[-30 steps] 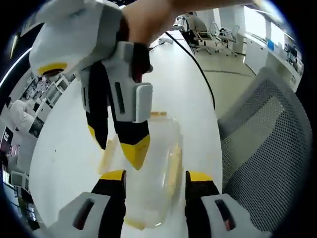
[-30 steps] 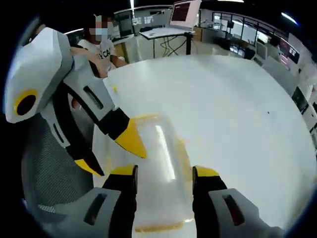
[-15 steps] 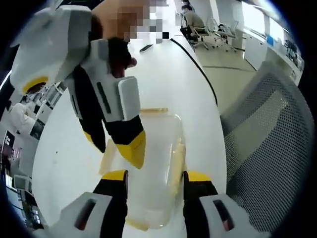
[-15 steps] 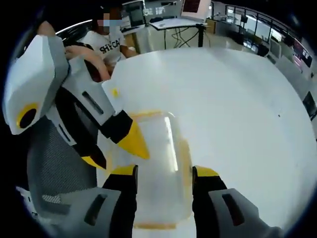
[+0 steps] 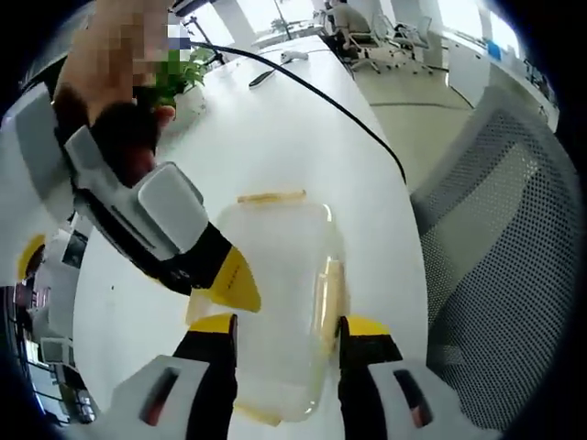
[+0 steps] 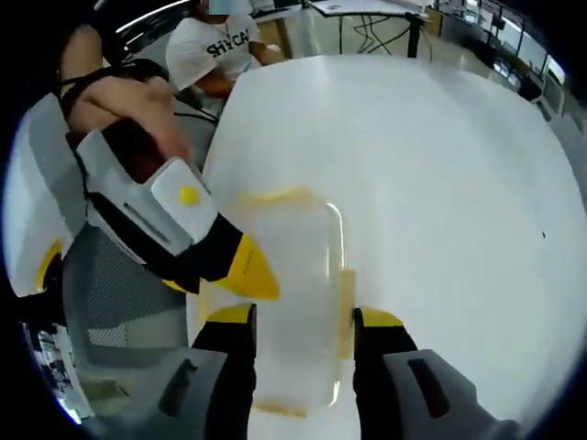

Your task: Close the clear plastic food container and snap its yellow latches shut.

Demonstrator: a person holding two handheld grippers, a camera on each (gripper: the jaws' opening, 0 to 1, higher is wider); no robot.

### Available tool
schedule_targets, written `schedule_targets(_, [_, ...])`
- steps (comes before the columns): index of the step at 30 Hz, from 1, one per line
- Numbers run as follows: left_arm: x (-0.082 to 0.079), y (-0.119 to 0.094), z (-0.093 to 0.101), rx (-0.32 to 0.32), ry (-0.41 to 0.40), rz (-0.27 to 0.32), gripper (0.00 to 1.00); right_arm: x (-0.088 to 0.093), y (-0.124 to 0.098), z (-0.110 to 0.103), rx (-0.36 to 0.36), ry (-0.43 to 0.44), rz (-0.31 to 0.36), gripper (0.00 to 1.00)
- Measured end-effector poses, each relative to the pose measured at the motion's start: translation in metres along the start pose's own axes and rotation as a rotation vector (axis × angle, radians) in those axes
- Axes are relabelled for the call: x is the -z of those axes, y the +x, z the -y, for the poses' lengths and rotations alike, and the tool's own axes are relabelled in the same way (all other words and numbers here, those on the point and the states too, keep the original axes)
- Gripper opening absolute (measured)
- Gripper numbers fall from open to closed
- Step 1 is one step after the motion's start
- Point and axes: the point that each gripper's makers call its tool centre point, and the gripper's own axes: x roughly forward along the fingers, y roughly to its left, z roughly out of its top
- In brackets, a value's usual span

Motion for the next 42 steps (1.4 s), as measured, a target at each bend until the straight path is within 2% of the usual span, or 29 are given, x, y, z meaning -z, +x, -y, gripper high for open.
schedule_targets(5, [0.0003, 0.0006, 0.0004, -0.002, 0.011, -0.019, 0.37, 0.0013, 0.0005, -0.0005, -0.001, 0.002, -0.025, 0.37])
schedule_targets(14, [0.0025, 0.0013, -0.0008, -0.009, 0.027, -0.032, 0.35, 0.0027, -0.0006, 0.0024, -0.011, 0.0, -0.027, 0.32])
schedule_targets(17, [-0.002, 0.0014, -0.0003, -0.014, 0.043, -0.044, 0.35, 0.0029, -0.0005, 0.0022, -0.016, -0.007, -0.034, 0.3])
schedule_targets(33, [0.0003, 0.003, -0.0009, -0.01, 0.02, -0.034, 0.35, 0.0028, 0.0009, 0.0009, -0.016, 0.028, -0.05, 0.3])
schedule_targets(34, [0.0005, 0.0034, -0.0009, -0.01, 0.018, -0.035, 0.35, 0.0026, 0.0012, 0.0011, -0.018, 0.028, -0.054, 0.3])
schedule_targets(35, [0.0006, 0.0034, -0.0029, -0.018, 0.015, -0.036, 0.35, 0.0022, 0.0023, -0.0017, -0.049, 0.026, -0.062, 0.29])
schedule_targets(36, [0.0008, 0.0035, -0.0023, -0.015, 0.01, -0.037, 0.35, -0.0045, 0.0035, 0.0013, -0.033, 0.031, -0.037, 0.29])
schedule_targets(38, [0.0008, 0.0023, -0.0016, -0.018, 0.015, -0.038, 0.35, -0.0023, 0.0002, 0.0024, -0.05, 0.027, -0.072, 0.3])
schedule_targets(42, [0.0007, 0.0023, -0.0011, -0.021, 0.018, -0.039, 0.35, 0.0, -0.001, 0.0026, -0.054, 0.021, -0.079, 0.31])
